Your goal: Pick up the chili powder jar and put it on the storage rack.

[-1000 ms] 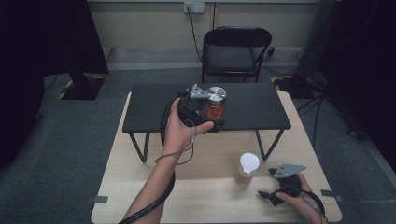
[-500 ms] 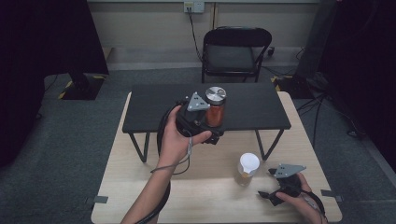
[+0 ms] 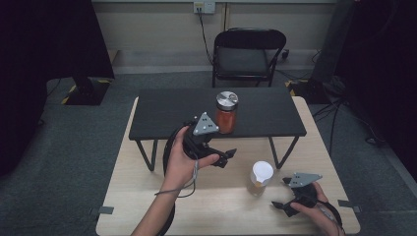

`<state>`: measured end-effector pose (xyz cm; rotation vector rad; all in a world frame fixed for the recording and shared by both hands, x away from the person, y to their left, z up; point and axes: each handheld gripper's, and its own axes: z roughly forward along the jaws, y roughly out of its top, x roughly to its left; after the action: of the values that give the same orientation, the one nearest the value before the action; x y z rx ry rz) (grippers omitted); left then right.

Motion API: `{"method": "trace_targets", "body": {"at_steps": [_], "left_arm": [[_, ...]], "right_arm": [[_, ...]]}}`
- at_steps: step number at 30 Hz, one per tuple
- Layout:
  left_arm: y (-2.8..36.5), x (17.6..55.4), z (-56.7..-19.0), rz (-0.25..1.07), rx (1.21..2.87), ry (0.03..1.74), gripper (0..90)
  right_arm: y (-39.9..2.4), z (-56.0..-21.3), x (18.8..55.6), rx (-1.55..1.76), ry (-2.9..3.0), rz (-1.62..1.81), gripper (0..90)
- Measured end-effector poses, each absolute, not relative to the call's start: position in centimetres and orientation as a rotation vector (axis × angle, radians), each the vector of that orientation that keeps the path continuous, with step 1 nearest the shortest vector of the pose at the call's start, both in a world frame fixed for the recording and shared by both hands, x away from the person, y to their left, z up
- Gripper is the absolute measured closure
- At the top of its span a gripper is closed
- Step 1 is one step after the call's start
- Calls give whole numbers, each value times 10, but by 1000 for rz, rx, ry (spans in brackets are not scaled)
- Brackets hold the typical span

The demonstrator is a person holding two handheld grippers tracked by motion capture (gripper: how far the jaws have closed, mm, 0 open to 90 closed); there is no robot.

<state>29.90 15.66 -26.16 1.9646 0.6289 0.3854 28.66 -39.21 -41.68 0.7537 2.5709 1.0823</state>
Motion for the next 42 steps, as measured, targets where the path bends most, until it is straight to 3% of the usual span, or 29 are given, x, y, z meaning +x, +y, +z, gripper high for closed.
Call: {"method": "trace_targets", "body": {"at_steps": [13, 42], "left_arm": [[162, 291, -285, 353, 1962, 573, 41], [157, 292, -344, 293, 2015, 630, 41]], "right_arm": [[-392, -417, 287, 753, 2571, 1082, 0], [-392, -417, 287, 753, 2571, 1082, 0]]}}
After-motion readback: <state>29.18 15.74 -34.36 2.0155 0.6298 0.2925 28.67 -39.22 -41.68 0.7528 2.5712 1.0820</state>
